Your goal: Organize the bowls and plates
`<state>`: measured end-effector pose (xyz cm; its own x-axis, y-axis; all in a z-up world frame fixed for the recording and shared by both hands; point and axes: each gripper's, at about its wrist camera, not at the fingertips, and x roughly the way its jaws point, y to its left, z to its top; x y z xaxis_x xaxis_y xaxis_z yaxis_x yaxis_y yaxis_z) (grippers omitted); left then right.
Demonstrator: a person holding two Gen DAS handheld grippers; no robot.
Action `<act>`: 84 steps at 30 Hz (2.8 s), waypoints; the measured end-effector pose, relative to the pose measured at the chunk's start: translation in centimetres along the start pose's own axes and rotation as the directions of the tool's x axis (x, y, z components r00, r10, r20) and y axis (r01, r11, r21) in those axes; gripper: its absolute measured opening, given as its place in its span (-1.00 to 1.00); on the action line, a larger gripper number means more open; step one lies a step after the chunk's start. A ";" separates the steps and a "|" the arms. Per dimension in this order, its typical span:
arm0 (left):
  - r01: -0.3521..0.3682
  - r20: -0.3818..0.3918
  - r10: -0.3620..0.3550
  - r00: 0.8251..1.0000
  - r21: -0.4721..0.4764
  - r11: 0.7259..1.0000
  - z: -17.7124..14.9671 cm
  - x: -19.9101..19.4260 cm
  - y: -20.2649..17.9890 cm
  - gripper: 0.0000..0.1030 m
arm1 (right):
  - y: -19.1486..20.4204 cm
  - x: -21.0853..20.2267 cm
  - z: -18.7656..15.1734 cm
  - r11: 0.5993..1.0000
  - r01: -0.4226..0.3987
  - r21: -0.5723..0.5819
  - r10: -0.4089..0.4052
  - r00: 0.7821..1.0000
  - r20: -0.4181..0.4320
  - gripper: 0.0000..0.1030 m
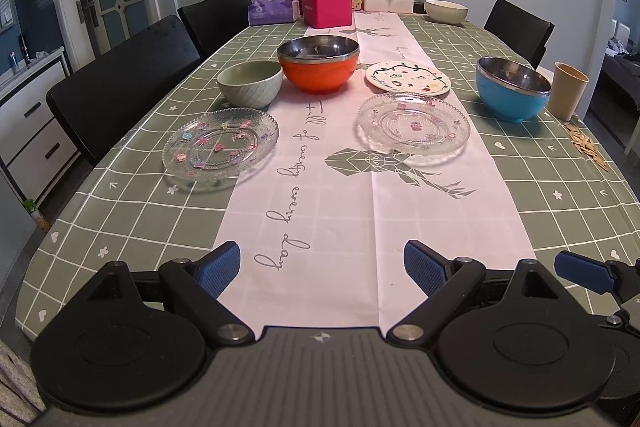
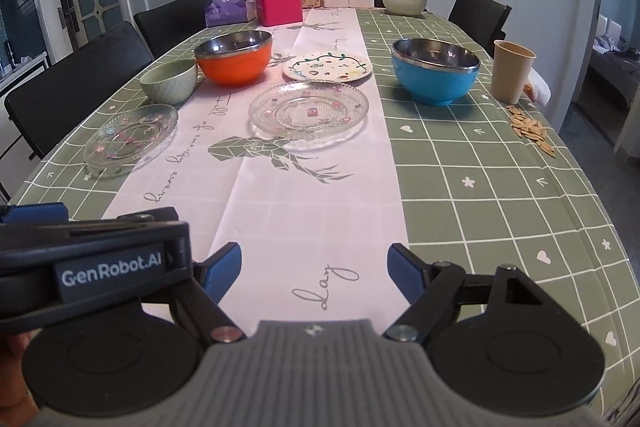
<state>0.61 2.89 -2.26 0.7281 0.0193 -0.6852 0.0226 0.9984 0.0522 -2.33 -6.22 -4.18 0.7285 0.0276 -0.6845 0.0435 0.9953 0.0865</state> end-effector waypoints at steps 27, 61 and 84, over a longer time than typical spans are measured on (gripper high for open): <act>-0.009 0.073 0.011 0.997 -0.025 1.000 1.1 -2.3 -0.2 1.00 | 0.3 -2.4 0.7 1.000 0.024 -0.001 -0.024 0.996 0.088 0.54; 0.157 0.162 -0.164 0.973 0.057 0.986 13.2 -2.0 -6.4 1.00 | -17.5 -5.8 14.1 0.979 -0.148 0.137 0.139 0.988 0.073 0.48; 0.237 -0.027 -0.236 0.971 0.076 0.969 18.2 17.8 -16.9 1.00 | -25.7 15.1 20.8 0.942 -0.045 0.331 0.079 0.993 -0.090 -0.69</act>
<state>25.62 -14.56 -2.11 0.6837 -0.2150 -0.6974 0.2467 0.9674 -0.0563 21.77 -33.34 -1.62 0.6648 0.1144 -0.7382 0.2349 0.9060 0.3520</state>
